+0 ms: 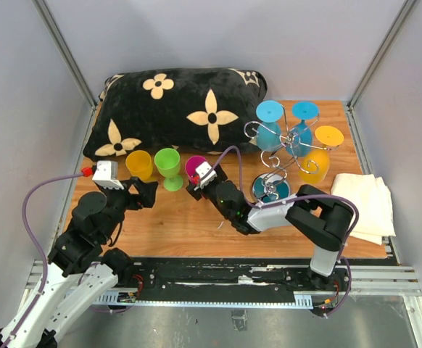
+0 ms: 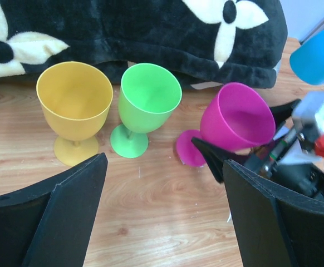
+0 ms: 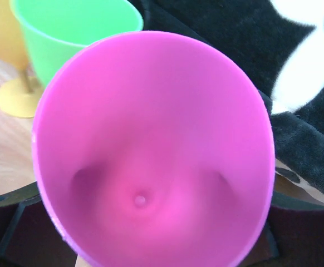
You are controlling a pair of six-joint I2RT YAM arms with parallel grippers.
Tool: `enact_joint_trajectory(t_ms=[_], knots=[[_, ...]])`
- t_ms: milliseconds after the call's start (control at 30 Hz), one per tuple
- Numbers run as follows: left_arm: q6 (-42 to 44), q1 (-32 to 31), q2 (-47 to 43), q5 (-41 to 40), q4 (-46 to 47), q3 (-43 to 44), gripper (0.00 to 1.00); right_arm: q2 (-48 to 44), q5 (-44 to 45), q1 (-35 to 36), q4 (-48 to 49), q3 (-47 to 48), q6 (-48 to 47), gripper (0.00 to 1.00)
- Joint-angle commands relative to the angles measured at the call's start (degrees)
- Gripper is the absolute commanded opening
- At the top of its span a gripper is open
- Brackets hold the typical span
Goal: Place the wine glass upside down on the wine glass rack
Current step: Pick up the wine glass at the center of the board.
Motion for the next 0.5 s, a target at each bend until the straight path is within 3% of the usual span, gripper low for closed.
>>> enact_joint_trajectory(t_ms=[0,167,467], knots=[[-1.02,-0.35,-1.71,-0.33,1.58,0.44,0.90,-5.47,3.82,4.59,5.19,-3.97,-5.55,0.68],[-5.48,-0.36,-4.54,0.81,1.10,2.12,0.91,-12.21,10.37,10.22,5.80,-10.05,-7.42,0.69],[-15.56,-0.36,-10.07,7.14,2.98,0.06,0.91,-26.45,14.54,21.06,4.22,-15.37,-13.57,0.69]])
